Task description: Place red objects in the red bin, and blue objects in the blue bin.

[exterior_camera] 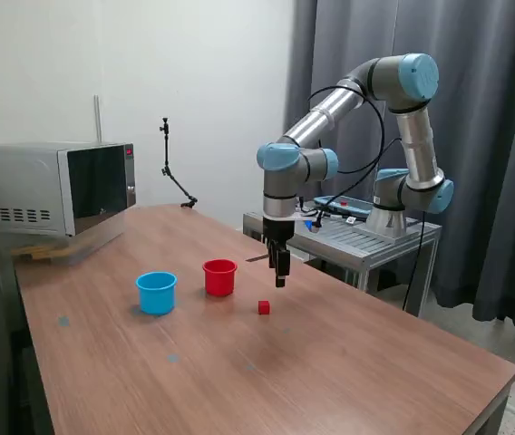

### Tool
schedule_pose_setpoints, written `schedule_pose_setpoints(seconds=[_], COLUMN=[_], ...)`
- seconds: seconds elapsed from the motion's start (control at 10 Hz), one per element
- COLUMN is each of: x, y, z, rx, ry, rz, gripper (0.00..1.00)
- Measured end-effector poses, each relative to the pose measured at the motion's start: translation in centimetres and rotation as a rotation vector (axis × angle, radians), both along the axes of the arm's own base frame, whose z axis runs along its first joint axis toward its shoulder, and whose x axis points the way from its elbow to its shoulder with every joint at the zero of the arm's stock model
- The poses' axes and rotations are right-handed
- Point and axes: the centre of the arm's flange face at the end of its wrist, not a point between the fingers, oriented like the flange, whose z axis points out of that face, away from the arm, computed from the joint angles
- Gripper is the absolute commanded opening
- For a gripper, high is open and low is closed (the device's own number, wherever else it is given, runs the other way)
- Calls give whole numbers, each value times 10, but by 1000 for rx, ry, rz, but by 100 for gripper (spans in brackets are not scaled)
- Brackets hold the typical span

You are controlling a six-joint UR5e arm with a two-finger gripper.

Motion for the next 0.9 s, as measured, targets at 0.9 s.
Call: schedule_pose_setpoints(seconds=[0.9], x=[-5], y=[-11], z=[-43], rx=[-53], ry=[-15], rz=[29], gripper=[100])
